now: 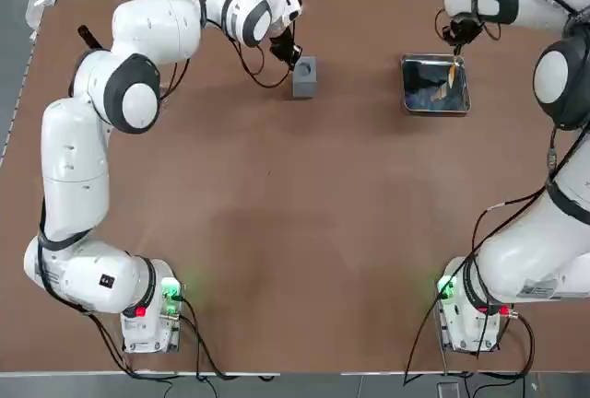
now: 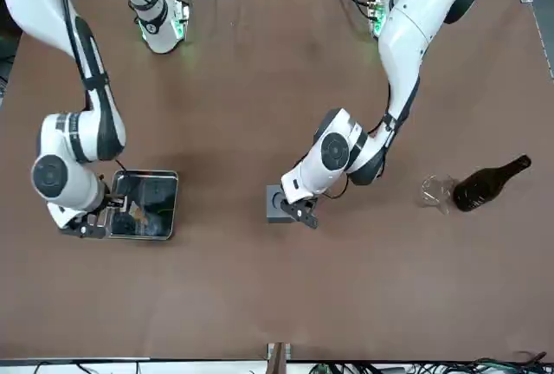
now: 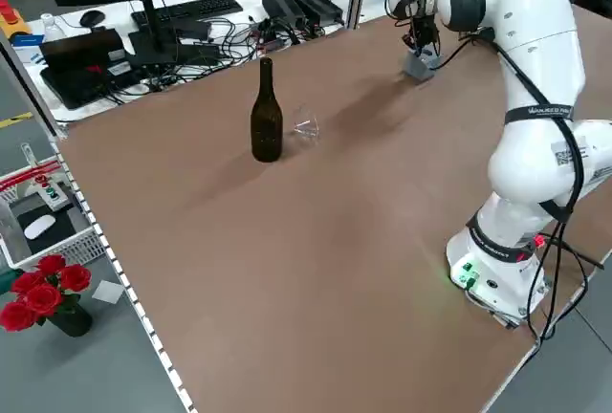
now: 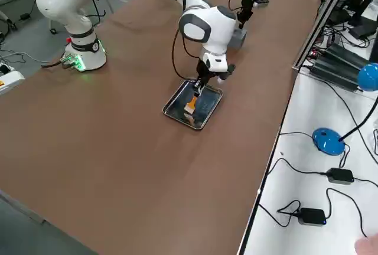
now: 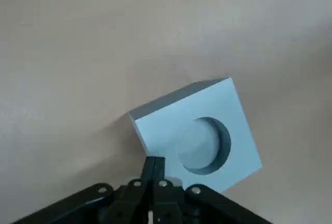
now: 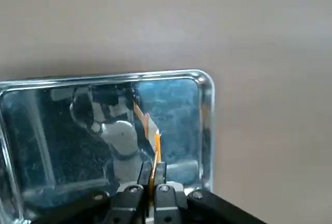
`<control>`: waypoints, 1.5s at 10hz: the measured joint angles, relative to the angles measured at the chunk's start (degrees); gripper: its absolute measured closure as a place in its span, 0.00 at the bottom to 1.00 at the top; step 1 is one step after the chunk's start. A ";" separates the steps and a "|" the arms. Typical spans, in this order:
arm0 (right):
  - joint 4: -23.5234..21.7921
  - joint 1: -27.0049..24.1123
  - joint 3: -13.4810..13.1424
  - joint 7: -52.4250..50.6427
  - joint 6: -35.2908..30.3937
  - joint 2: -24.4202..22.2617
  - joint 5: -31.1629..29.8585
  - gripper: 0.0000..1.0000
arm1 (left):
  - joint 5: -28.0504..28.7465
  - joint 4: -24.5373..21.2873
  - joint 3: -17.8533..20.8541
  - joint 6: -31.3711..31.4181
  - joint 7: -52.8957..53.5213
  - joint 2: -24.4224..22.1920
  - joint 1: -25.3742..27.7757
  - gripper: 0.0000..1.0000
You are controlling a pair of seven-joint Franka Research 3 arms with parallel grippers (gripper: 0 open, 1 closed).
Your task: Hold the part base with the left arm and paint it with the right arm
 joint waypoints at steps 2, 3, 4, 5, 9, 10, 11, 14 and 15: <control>-2.32 0.05 1.00 3.24 3.71 0.60 -2.73 0.95 | 0.00 0.00 0.00 0.00 0.00 0.00 0.00 0.99; -2.58 0.02 1.47 4.05 3.99 0.60 -2.95 0.95 | 0.00 0.00 0.00 0.00 0.00 0.00 0.00 0.99; -2.57 -0.01 2.63 5.91 3.99 0.56 -2.97 0.95 | 0.00 0.00 0.00 0.00 0.00 0.00 0.00 0.99; -2.57 -0.01 4.54 8.84 3.99 0.54 -2.99 0.95 | 0.00 0.00 0.00 0.00 0.00 0.00 0.00 0.99; -2.51 0.07 11.55 15.84 3.98 0.09 -0.62 0.95 | 0.00 0.00 0.00 0.00 0.00 0.00 0.00 0.99; -2.50 0.07 11.85 14.80 3.97 -0.37 2.04 0.95 | 0.00 0.00 0.00 0.00 0.00 0.00 0.00 0.99; -2.50 0.00 11.80 11.51 3.95 -1.04 5.66 0.95 | 0.00 0.00 0.00 0.00 0.00 0.00 0.00 0.99; -3.54 -0.73 8.83 1.93 4.35 -2.14 9.71 0.95 | 0.00 0.00 0.00 0.00 0.00 0.00 0.00 0.99; -4.84 -0.95 6.53 -1.52 6.34 -2.12 9.82 0.95 | 0.00 0.00 0.00 0.00 0.00 0.00 0.00 0.99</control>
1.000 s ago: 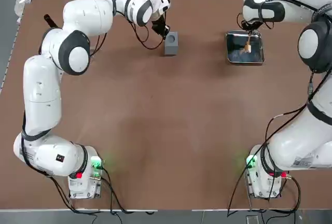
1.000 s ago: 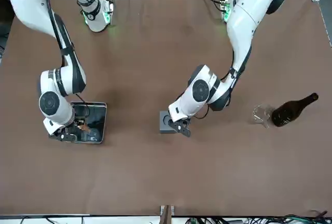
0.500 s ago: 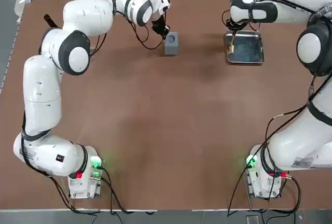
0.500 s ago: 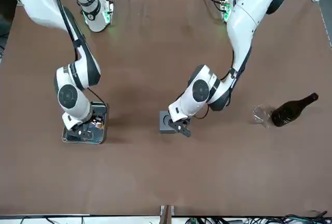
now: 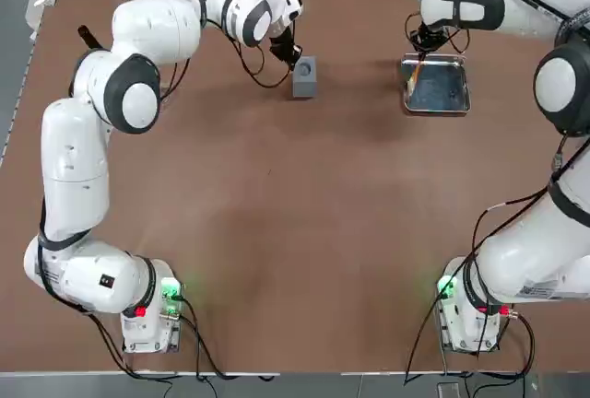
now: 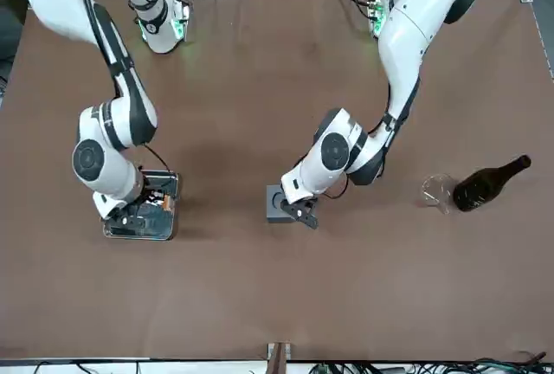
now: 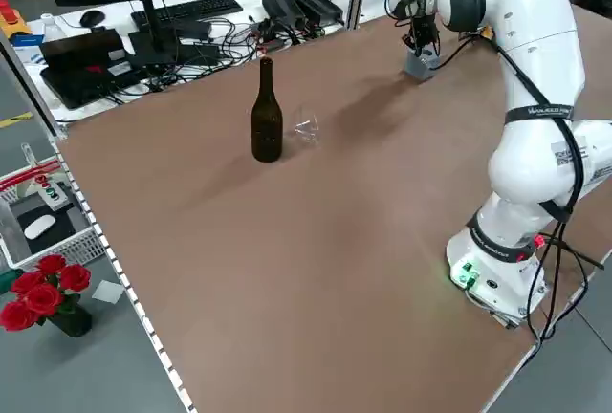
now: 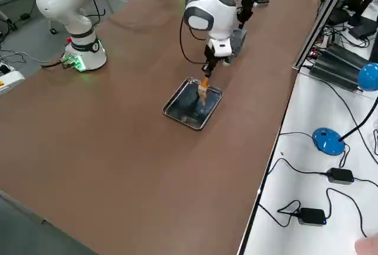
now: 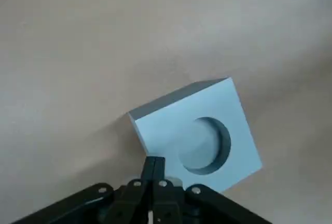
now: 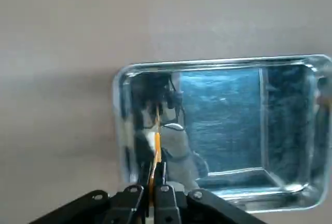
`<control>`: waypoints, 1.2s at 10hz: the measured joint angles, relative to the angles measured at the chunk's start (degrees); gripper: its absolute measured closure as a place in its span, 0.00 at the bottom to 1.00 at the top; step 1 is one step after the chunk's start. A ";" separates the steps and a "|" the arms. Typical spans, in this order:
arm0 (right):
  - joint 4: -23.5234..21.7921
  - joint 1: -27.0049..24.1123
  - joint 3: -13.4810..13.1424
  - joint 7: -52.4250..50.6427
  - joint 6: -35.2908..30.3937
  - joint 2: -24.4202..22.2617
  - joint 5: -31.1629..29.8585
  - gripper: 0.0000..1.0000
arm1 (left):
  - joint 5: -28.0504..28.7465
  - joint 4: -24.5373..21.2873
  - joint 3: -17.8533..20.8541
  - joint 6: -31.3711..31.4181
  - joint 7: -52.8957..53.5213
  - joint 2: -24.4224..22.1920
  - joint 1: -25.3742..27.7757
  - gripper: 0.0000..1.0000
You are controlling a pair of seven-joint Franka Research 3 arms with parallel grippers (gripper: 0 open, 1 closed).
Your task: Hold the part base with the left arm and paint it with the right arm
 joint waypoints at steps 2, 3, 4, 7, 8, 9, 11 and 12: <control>-2.62 -0.47 -4.23 -7.02 4.66 0.02 0.18 0.95 | 0.00 0.00 0.00 0.00 0.00 0.00 0.00 0.99; -2.88 -0.58 -5.83 -10.13 5.18 -0.05 0.25 0.95 | 0.00 0.00 0.00 0.00 0.00 0.00 0.00 0.99; -2.88 -0.61 -7.68 -13.48 5.27 -0.17 0.32 0.95 | 0.00 0.00 0.00 0.00 0.00 0.00 0.00 0.99; -2.75 -0.74 -13.51 -23.23 5.41 -0.46 0.36 0.95 | 0.00 0.00 0.01 0.00 0.00 0.00 0.00 0.99; -2.11 -0.72 -14.12 -24.36 5.33 -0.58 0.36 0.95 | 0.00 0.00 0.01 0.00 0.00 0.00 -0.01 0.99; -0.34 -0.49 -14.06 -24.42 3.65 -0.70 0.36 0.95 | 0.00 0.00 0.01 0.00 0.00 0.00 -0.02 0.99; 5.96 -0.05 -12.08 -24.55 -3.83 -0.92 0.73 0.95 | 0.00 0.01 0.01 0.00 0.00 0.00 -0.03 0.99; 8.57 0.01 -9.91 -24.66 -6.25 -1.02 4.19 0.95 | 0.00 0.01 0.01 0.00 0.00 0.00 -0.04 0.99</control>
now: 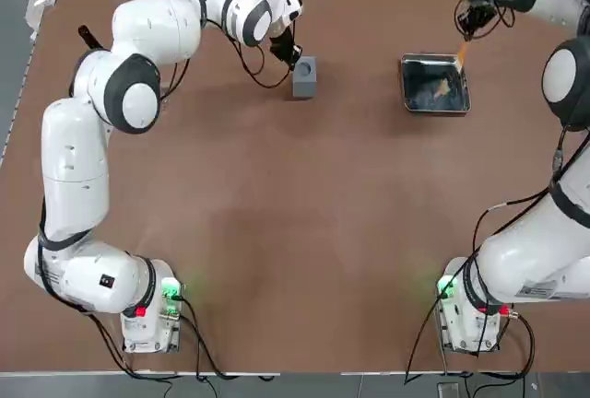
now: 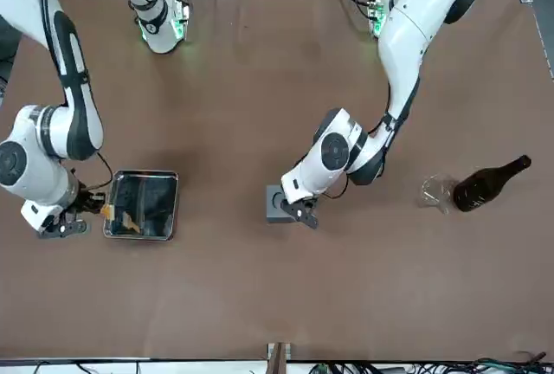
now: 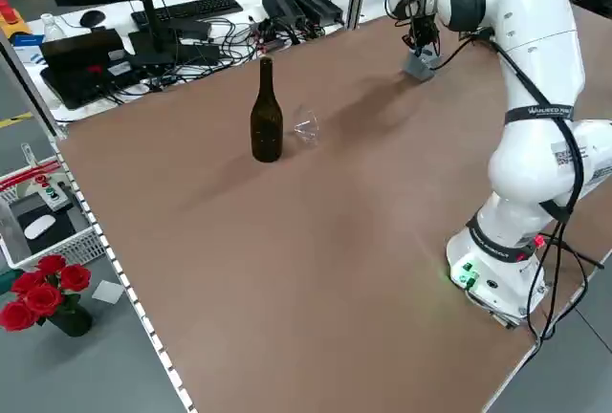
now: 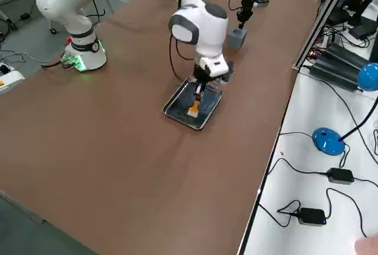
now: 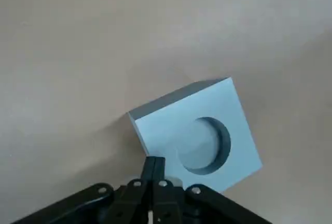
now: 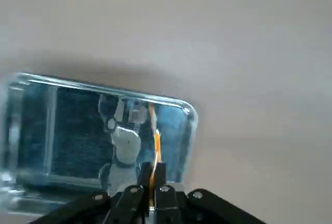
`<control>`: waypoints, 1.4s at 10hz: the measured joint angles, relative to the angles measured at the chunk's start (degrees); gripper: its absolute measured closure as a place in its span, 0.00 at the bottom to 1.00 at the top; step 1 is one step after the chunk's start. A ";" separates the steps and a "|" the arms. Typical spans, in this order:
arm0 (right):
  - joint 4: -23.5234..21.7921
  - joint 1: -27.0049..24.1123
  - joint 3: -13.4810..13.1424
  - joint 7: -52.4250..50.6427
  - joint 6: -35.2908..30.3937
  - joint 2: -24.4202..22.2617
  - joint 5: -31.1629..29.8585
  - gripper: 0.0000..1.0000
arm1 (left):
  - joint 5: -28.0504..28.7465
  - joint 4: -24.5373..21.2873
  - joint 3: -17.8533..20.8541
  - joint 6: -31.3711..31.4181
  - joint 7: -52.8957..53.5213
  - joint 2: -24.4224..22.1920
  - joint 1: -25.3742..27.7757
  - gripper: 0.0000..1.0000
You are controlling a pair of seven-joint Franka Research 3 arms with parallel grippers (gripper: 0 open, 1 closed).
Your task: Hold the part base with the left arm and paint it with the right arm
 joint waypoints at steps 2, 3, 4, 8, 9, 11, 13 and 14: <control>4.15 0.50 2.31 -3.81 -1.89 -0.07 12.83 0.95 | 0.00 0.00 0.00 0.00 0.00 0.00 -0.01 0.99; 5.46 0.52 2.63 -7.86 -1.94 -0.06 18.83 0.95 | 0.00 0.00 0.00 0.00 0.00 0.00 -0.01 0.99; 6.35 0.48 2.66 -12.89 -1.82 0.21 24.76 0.95 | 0.00 0.00 0.01 0.00 0.00 0.00 -0.01 0.99; 7.27 0.42 2.62 -45.54 3.76 6.07 54.89 0.95 | 0.01 0.01 0.01 0.00 0.00 0.00 -0.02 0.99; 7.32 0.39 2.61 -55.09 3.83 8.18 62.39 0.95 | 0.04 0.00 0.01 0.00 0.00 0.00 -0.02 0.99; 7.41 0.18 2.54 -72.81 3.82 12.00 73.78 0.95 | 0.05 0.01 0.02 0.00 0.00 0.00 -0.03 0.99; 7.50 0.01 2.51 -86.11 1.30 13.73 80.01 0.95 | 0.05 0.01 0.02 0.00 0.00 0.00 -0.03 0.99; 7.49 0.02 2.53 -92.44 -1.35 14.85 84.27 0.95 | 0.05 0.01 0.02 0.00 0.00 0.00 -0.03 0.99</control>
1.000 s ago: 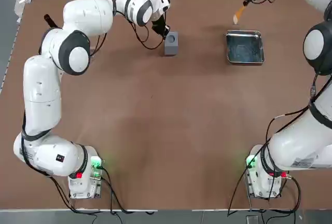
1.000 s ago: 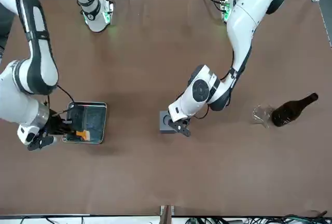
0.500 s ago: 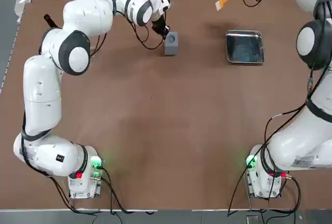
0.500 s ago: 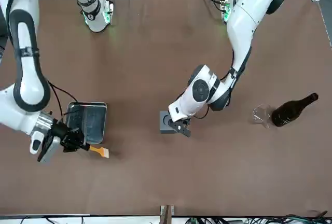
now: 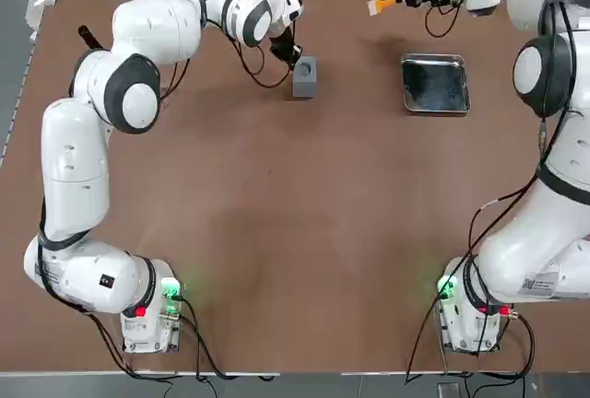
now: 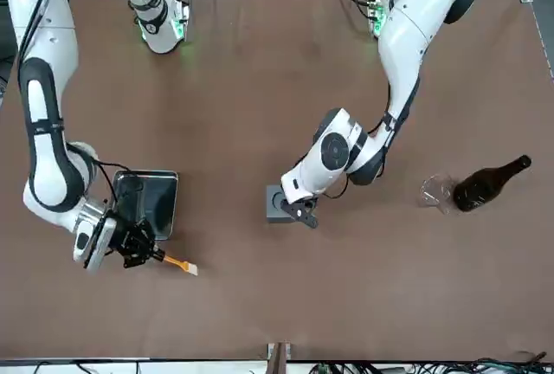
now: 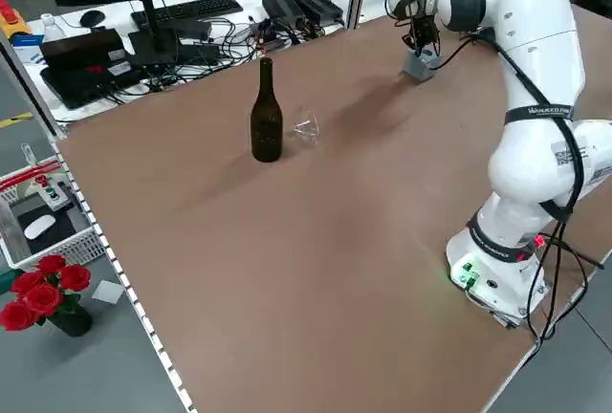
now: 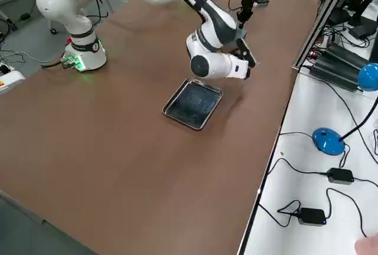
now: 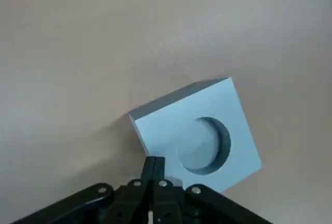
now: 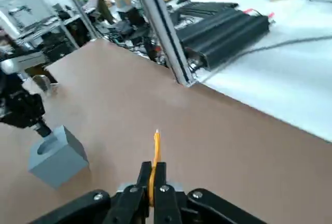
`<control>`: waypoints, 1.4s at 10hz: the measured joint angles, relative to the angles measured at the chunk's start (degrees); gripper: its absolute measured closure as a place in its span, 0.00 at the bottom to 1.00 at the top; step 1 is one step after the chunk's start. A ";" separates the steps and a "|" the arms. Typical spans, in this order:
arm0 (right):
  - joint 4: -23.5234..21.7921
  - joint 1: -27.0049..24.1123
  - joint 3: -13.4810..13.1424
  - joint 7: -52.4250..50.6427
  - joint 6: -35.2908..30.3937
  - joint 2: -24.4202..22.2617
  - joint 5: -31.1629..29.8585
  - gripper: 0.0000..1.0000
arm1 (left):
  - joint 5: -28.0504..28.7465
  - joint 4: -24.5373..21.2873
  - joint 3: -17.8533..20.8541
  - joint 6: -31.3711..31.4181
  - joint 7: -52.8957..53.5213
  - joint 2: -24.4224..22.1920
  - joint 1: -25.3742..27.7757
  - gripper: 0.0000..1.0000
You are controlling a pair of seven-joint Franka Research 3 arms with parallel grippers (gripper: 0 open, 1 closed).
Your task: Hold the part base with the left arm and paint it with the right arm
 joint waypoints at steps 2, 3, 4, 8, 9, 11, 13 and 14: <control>0.65 0.16 0.12 -11.12 -5.44 3.68 4.64 0.95 | 0.01 0.00 0.00 0.00 0.00 0.00 -0.01 0.99; 1.34 0.44 0.32 -15.83 -6.82 4.86 4.66 0.95 | 0.01 0.00 0.00 0.00 0.00 0.00 -0.01 0.99; 1.60 0.99 0.84 -20.03 -7.28 5.31 4.45 0.95 | 0.01 0.00 0.00 0.00 0.00 0.00 -0.01 0.99; 1.53 3.24 6.15 -27.42 -5.68 8.85 4.22 0.95 | 0.03 0.01 0.01 0.00 0.00 0.00 -0.02 0.99; 1.56 3.30 7.17 -30.40 -5.57 10.82 4.52 0.95 | 0.04 0.01 0.01 0.00 0.00 0.00 -0.02 0.99; 1.71 3.31 8.59 -33.07 -5.62 13.19 4.77 0.95 | 0.04 0.01 0.01 0.00 0.00 0.00 -0.02 0.99; 1.83 3.37 9.72 -33.13 -5.62 13.44 4.77 0.95 | 0.05 0.01 0.01 0.00 0.00 0.00 -0.02 0.99; 1.77 3.39 9.94 -33.32 -5.62 13.50 4.77 0.95 | 0.05 0.01 0.01 0.00 0.00 0.00 -0.02 0.99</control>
